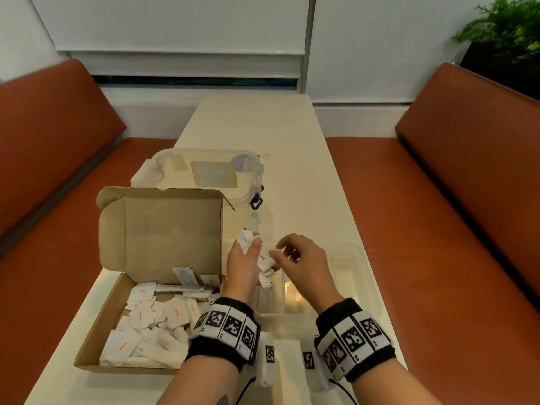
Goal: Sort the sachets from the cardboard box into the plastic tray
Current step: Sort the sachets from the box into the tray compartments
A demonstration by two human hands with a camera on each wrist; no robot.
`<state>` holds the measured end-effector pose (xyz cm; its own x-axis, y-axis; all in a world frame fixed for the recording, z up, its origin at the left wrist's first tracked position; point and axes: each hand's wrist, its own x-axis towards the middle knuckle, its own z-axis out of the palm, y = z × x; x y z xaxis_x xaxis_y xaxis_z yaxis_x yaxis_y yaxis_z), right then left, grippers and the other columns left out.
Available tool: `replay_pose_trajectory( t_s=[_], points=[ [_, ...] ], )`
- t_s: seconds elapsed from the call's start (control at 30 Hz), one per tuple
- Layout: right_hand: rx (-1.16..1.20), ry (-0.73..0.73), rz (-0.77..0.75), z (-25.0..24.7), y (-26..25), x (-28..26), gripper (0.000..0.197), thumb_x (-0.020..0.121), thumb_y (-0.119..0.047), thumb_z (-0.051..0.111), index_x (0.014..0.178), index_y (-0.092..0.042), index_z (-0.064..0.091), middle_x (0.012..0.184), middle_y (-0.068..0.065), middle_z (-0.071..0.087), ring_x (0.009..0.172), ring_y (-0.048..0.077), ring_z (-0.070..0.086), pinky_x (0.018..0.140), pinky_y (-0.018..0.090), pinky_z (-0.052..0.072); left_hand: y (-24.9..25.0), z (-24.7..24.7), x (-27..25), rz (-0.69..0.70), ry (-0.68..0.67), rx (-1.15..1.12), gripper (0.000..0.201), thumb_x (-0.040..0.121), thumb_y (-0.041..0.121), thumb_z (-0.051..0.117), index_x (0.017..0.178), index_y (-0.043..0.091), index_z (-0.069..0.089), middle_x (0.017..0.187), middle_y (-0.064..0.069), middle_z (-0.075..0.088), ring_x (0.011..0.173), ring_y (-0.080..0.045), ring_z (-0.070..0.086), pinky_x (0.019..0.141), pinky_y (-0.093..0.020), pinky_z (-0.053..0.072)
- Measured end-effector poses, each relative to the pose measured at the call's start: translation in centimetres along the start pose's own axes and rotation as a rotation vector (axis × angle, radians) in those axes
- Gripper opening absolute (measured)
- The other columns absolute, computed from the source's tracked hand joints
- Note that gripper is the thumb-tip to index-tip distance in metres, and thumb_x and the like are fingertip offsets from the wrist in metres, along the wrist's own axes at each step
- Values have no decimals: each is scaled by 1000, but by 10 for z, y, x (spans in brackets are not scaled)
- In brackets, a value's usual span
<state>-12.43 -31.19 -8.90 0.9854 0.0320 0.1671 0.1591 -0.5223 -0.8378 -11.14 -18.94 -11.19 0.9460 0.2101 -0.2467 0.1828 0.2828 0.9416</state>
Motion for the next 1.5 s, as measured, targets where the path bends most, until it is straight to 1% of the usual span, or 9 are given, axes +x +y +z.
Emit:
replay_pose_trajectory(
  t_s=[0.2,0.33,0.4,0.57,0.77,0.9,1.23,1.33,1.5],
  points=[
    [-63,-80,55,2,0,1,37,74,-28,79,107,-18,66,97,-11,48,70,-2,50,66,2,39,3,7,-4,-99,-1,-132,16,99,20,48,111,21,59,109,-15,65,99,-31,64,84,-50,52],
    [-82,-96,85,3,0,2,44,79,-27,75,119,-13,64,128,-7,46,93,7,54,90,20,46,3,6,-8,-187,-59,-248,27,101,21,42,124,15,53,115,-19,63,96,-30,65,72,-39,56],
    [-108,-95,91,3,0,1,39,81,-26,72,117,-13,66,122,-4,54,89,7,55,89,23,47,3,6,-9,-244,-96,-319,27,101,20,41,124,13,53,112,-18,63,90,-27,67,65,-34,56],
    [-20,5,141,-2,-1,-2,18,83,-32,69,86,-14,70,67,-6,62,60,8,55,65,28,49,1,6,-11,-219,-230,-226,27,97,9,46,121,18,52,101,-10,70,84,-20,72,59,-30,57],
    [134,124,204,-7,3,2,16,86,-23,66,81,-10,74,81,3,68,67,12,62,62,16,48,4,8,-11,-173,-241,-154,29,96,9,50,122,22,52,108,-8,68,89,-17,70,66,-32,57],
    [297,176,282,-12,5,2,15,89,-15,62,82,-5,69,73,6,67,65,17,62,74,39,57,5,13,-12,-161,-224,-107,26,96,7,50,119,16,56,111,-14,68,101,-31,66,91,-50,52],
    [581,234,370,-22,8,-1,5,79,-17,73,81,-12,75,84,2,73,84,10,64,71,19,43,5,16,-15,-128,-242,-84,30,97,9,49,127,14,52,115,-17,66,107,-37,63,90,-58,50],
    [645,240,403,-18,7,-2,4,79,-14,73,78,-11,75,83,7,73,83,14,66,71,19,45,7,22,-19,-79,-294,-60,30,92,9,57,122,10,56,113,-16,68,100,-33,66,84,-50,55],
    [420,165,332,-21,9,1,6,80,-12,71,86,-10,72,84,5,67,83,19,62,74,23,44,8,21,-18,-49,-268,58,31,88,1,62,118,7,58,108,-16,69,99,-33,67,86,-51,54]
  ],
)
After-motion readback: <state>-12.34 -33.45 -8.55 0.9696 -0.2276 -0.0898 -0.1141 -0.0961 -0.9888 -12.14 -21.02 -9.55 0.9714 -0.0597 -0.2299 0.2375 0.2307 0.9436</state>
